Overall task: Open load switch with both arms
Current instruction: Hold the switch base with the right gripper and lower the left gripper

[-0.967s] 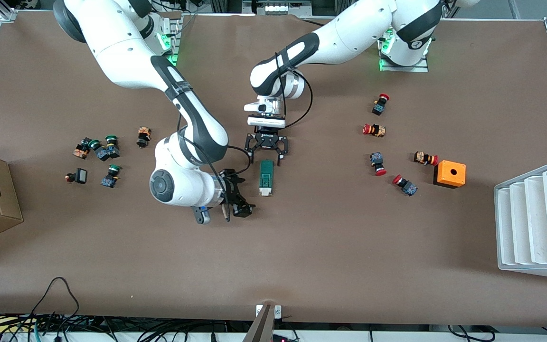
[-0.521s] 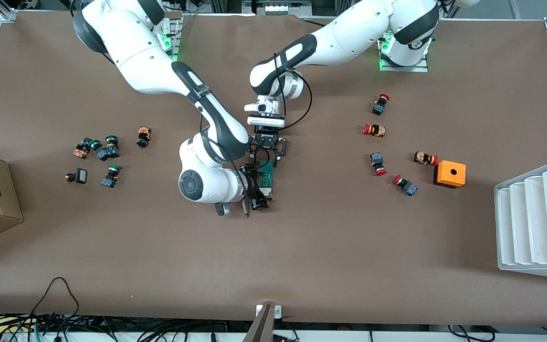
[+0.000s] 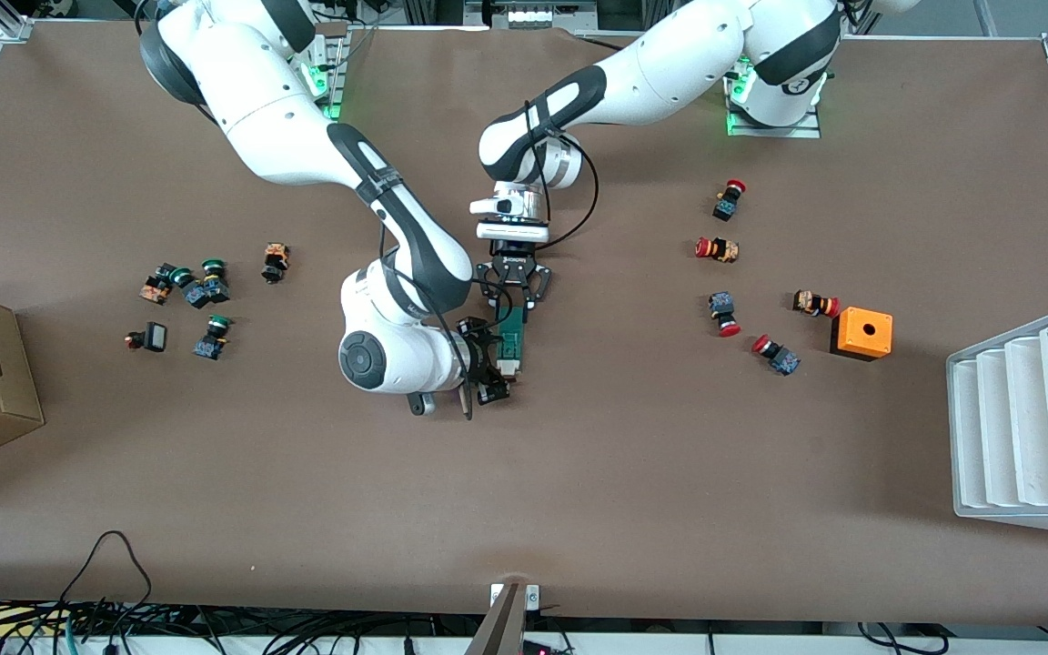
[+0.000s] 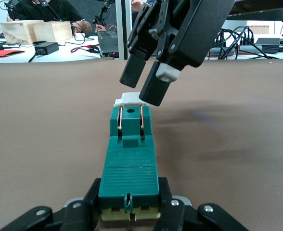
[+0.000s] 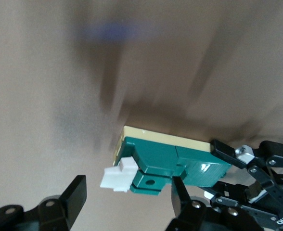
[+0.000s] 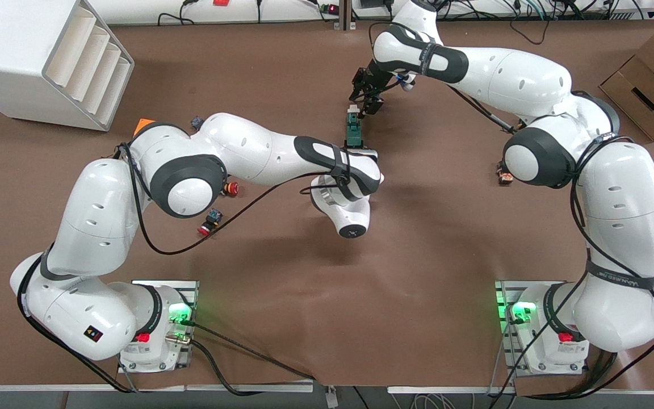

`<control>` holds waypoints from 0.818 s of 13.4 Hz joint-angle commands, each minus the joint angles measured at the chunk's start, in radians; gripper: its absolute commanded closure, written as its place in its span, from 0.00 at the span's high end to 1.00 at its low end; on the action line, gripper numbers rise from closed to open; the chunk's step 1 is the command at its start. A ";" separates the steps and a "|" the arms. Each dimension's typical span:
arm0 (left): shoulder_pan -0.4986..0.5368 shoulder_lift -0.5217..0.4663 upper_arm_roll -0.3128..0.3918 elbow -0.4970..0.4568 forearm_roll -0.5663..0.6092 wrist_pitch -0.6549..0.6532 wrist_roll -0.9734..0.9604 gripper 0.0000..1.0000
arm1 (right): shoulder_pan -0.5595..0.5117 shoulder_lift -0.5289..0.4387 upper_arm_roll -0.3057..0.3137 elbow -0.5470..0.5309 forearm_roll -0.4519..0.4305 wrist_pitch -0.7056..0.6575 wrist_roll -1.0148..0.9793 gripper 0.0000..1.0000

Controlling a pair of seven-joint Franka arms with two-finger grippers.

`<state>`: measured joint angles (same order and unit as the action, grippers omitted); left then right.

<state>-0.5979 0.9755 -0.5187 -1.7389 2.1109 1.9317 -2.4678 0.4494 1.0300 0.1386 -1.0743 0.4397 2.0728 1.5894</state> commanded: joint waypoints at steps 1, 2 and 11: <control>-0.006 0.032 0.003 0.038 0.055 0.020 -0.026 0.13 | 0.005 0.050 -0.001 0.086 0.013 -0.036 0.035 0.80; -0.006 0.032 0.003 0.038 0.055 0.020 -0.026 0.14 | 0.005 0.050 -0.001 0.086 0.014 -0.037 0.049 0.79; -0.006 0.034 0.003 0.038 0.057 0.021 -0.025 0.14 | 0.009 0.056 0.002 0.085 0.011 -0.042 0.086 0.67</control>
<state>-0.5980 0.9759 -0.5187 -1.7389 2.1118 1.9309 -2.4697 0.4541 1.0592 0.1396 -1.0321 0.4397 2.0496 1.6536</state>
